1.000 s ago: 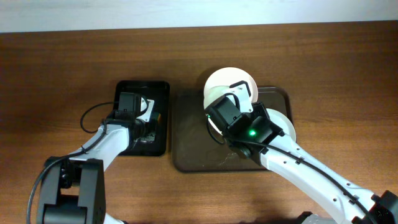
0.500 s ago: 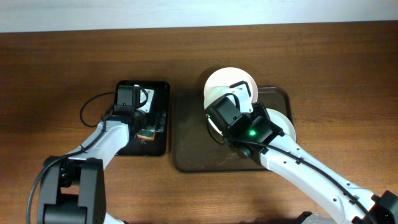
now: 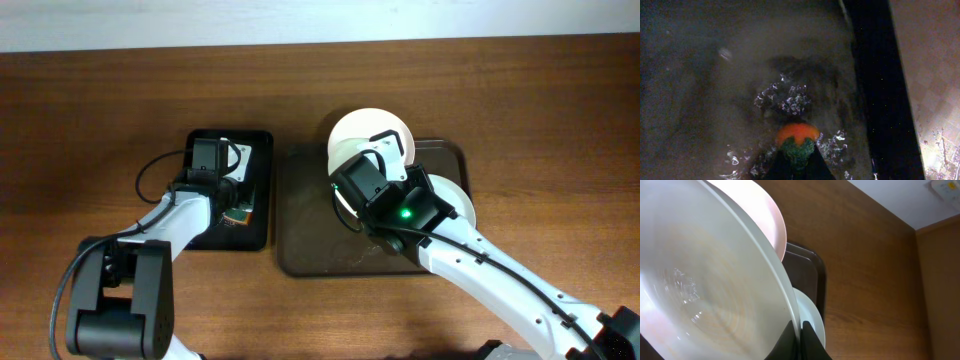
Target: Clean dirty plates on tray and stack at the side
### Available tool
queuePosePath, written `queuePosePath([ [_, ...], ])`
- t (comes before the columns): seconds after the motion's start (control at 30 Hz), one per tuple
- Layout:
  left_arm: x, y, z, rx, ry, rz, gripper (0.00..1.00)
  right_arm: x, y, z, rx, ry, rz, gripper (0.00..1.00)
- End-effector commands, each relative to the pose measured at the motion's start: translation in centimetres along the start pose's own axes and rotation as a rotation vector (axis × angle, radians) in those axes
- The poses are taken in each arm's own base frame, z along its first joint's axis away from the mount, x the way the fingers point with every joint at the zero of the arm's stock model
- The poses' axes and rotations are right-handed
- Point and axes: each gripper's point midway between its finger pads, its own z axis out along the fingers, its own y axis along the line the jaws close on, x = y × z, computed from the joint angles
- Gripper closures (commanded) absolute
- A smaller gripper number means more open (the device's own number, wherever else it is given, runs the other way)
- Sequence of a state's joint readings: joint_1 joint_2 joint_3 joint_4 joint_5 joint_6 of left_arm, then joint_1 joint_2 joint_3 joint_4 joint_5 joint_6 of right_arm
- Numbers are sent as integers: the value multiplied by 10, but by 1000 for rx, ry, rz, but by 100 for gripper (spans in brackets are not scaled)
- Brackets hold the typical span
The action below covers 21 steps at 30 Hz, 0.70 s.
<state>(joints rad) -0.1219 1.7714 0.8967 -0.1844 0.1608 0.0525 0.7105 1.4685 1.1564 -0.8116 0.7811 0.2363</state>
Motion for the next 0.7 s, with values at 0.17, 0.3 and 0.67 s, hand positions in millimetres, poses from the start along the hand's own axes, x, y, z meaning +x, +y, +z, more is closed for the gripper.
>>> queuePosePath([
  [0.17, -40, 9, -22, -59, -91, -121, 62, -17, -17, -14, 49, -67, 78, 96],
  [0.3, -35, 7, -22, -48, -68, -137, 11, -22, -24, -17, 46, -79, 164, 96],
  [0.67, -34, -3, -76, -44, -75, -136, 1, -4, -109, 34, -125, 117, 620, 96],
])
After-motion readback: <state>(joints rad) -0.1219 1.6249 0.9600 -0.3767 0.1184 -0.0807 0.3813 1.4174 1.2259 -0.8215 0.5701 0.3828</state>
